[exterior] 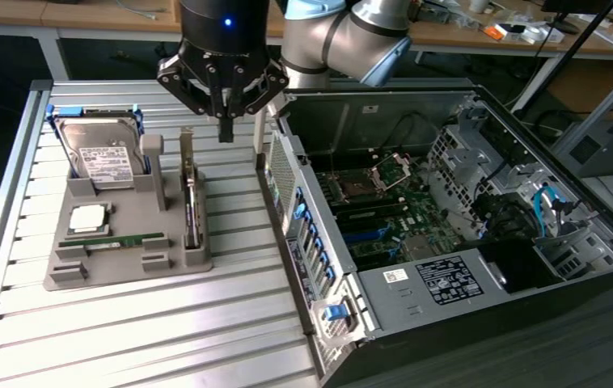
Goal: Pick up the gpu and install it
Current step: 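Reach for the gpu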
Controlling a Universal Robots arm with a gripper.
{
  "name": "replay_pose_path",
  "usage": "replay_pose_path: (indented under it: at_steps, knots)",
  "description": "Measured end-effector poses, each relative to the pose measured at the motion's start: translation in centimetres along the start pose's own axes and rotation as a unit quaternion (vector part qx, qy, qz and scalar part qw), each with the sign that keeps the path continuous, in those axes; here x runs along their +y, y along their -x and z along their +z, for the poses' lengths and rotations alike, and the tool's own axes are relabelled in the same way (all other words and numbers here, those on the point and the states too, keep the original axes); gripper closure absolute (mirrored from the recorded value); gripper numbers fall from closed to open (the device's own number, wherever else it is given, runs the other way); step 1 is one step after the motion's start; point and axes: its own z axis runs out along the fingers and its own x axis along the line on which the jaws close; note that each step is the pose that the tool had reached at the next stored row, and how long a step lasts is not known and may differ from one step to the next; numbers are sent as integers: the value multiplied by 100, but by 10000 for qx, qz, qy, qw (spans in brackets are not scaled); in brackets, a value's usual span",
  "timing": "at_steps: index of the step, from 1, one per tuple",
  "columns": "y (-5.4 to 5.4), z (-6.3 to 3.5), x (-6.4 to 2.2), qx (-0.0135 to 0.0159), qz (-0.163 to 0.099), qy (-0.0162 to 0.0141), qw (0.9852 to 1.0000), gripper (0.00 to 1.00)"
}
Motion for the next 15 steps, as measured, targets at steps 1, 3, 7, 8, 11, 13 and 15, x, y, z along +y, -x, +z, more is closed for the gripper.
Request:
replay_pose_path:
  at_steps: [1,3,7,8,11,13,15]
  knots:
    - [-5,0,0,0,0,0,10000,90]
    - [-18,0,-1,0,0,0,10000,90]
    - [-45,1,-3,0,0,0,10000,90]
    - [-53,1,-4,0,0,0,10000,90]
    - [-72,1,-6,0,0,0,10000,90]
    - [-86,1,-7,0,0,0,10000,90]
    - [-105,1,-8,0,0,0,10000,90]
